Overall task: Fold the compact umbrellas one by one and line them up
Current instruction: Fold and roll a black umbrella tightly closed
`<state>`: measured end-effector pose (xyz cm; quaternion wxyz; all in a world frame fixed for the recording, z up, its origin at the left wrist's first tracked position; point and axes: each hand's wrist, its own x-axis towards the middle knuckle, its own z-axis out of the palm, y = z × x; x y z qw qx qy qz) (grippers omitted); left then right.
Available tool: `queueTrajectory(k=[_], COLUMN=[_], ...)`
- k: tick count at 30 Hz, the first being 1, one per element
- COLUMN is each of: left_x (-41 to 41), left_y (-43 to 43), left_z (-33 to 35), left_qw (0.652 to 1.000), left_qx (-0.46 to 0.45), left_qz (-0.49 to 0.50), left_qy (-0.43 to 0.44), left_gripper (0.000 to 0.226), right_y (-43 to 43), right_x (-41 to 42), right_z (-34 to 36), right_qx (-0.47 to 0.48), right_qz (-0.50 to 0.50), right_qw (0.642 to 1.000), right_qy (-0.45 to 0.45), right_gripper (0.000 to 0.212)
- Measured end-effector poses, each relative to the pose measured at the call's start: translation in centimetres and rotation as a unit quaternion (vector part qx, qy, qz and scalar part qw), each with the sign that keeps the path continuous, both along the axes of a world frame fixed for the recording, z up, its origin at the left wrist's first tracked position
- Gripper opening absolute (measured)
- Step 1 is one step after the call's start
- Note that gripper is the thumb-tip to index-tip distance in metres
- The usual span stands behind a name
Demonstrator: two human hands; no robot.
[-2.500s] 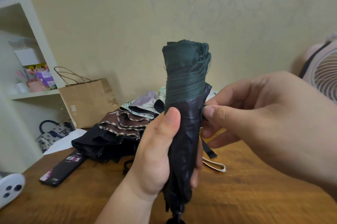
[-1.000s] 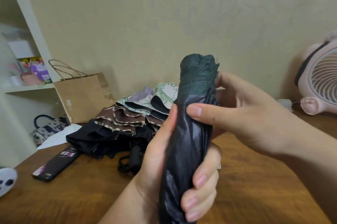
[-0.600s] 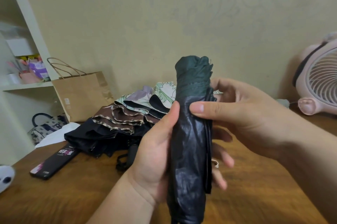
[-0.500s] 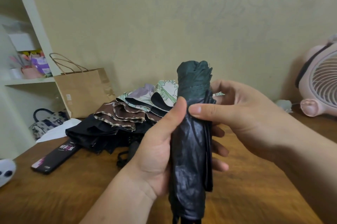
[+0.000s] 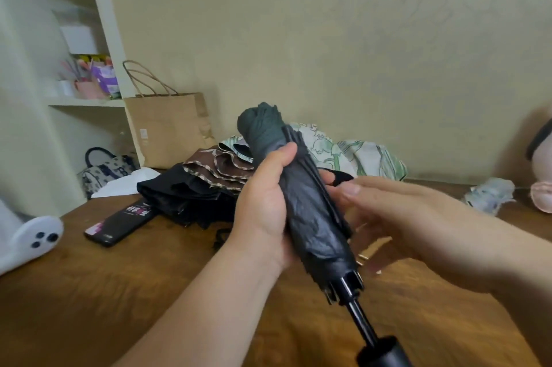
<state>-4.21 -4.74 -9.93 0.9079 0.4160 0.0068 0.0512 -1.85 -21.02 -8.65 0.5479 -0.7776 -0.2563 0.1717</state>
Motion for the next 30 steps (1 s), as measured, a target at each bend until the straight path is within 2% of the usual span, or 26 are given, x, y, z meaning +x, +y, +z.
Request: queueTrajectory(k=[4, 6, 8, 12, 16, 20, 22, 26, 30], left_x=[1.5, 2.0, 2.3, 2.6, 2.5, 2.5, 2.4, 2.0, 2.0], left_y=[3.4, 4.8, 6.0, 7.6, 7.7, 7.4, 7.3, 6.1, 4.9], left_z=[-0.1, -0.4, -0.6, -0.7, -0.9, -1.4, -1.3, -1.1, -1.0], left_qw=[0.986, 0.976, 0.967, 0.956, 0.947, 0.950, 0.951, 0.961, 0.961], left_qx=[-0.124, -0.179, -0.207, -0.243, -0.265, -0.276, -0.280, -0.244, -0.240], left_qz=[0.101, 0.121, 0.143, 0.165, 0.173, 0.145, 0.132, 0.127, 0.140], left_qy=[0.038, 0.036, 0.032, 0.030, 0.046, 0.027, 0.001, -0.034, -0.012], left_gripper=[0.036, 0.038, 0.042, 0.018, 0.018, 0.023, 0.023, 0.024, 0.035], right_y=[0.0, -0.4, -0.5, 0.0, 1.1, 1.6, 1.9, 3.3, 3.9], right_x=[-0.7, -0.8, -1.0, -1.7, -2.5, -2.5, -2.5, -3.0, -3.2], right_z=[0.2, 0.3, 0.6, 0.5, -0.5, -1.2, -1.8, -3.5, -4.2], right_qx=[-0.112, -0.144, -0.166, -0.103, -0.144, -0.144, -0.135, -0.074, -0.008], right_qz=[0.039, 0.061, 0.056, -0.003, -0.048, -0.065, -0.071, -0.067, -0.104], right_qw=[0.993, 0.988, 0.983, 0.984, 0.926, 0.882, 0.875, 0.899, 0.898], right_qy=[-0.025, -0.016, -0.059, -0.143, -0.345, -0.445, -0.460, -0.426, -0.428], right_gripper=[0.048, 0.047, 0.042, 0.027, 0.036, 0.038, 0.042, 0.046, 0.039])
